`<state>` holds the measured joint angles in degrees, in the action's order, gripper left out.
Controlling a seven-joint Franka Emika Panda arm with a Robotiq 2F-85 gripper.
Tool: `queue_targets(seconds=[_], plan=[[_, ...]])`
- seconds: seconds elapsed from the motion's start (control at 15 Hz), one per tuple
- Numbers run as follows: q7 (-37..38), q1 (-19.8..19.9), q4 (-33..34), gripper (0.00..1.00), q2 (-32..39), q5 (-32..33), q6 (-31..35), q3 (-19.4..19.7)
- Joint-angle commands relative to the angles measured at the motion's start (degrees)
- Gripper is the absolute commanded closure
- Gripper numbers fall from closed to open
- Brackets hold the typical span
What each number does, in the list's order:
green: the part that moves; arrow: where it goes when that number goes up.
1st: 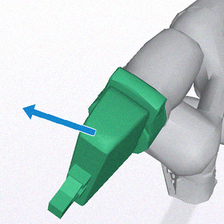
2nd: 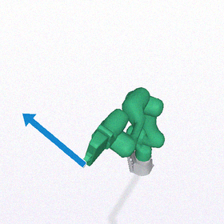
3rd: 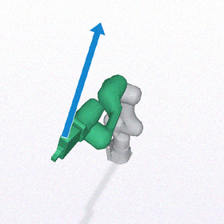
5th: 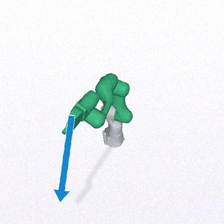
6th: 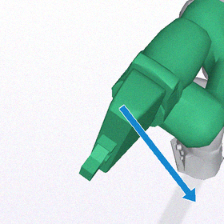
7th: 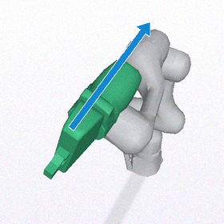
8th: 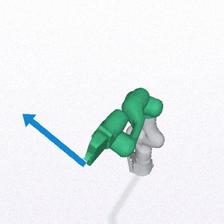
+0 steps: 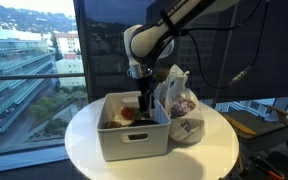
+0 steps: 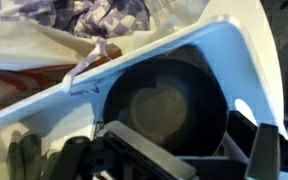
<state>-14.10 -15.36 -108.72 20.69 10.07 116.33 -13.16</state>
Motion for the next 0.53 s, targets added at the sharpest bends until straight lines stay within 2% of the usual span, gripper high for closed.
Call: queue_targets(seconds=[0.0, 0.47], plan=[[-0.9, 0.6, 6.0, 0.0, 5.5, 2.3, 0.0, 1.2], [-5.6, 4.3, 9.8, 0.0, 12.2, 2.6, 5.9, 3.4]])
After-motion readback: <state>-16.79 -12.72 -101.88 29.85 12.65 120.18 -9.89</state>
